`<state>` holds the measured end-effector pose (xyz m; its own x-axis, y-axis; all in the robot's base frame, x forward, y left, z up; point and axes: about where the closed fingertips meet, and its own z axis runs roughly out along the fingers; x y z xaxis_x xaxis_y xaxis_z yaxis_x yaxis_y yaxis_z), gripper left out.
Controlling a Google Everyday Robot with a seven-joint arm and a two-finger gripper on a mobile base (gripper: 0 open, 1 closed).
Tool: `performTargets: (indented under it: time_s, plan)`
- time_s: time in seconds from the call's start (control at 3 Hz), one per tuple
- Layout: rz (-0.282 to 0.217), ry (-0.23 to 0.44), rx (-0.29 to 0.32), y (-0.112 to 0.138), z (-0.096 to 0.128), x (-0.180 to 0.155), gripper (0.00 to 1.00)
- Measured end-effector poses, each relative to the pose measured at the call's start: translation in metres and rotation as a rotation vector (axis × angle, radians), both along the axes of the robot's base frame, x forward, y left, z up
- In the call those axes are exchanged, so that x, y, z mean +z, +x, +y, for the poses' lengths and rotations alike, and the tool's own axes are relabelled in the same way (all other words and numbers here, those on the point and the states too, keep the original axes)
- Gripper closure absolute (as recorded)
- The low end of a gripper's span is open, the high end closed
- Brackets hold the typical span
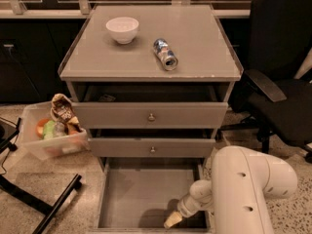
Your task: Open bottom drawer
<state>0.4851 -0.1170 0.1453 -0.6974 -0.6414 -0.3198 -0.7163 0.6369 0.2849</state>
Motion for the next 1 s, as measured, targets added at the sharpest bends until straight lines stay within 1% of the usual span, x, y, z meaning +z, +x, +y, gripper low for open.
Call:
performTargets:
  time_s: [0.33, 0.67, 1.0]
  plan:
    - [0.035, -0.005, 0.064, -0.023, 0.003, 0.009, 0.0]
    - [0.029, -0.004, 0.082, -0.038, 0.006, 0.029, 0.0]
    - [-0.032, -0.025, 0.104, -0.045, 0.019, 0.063, 0.0]
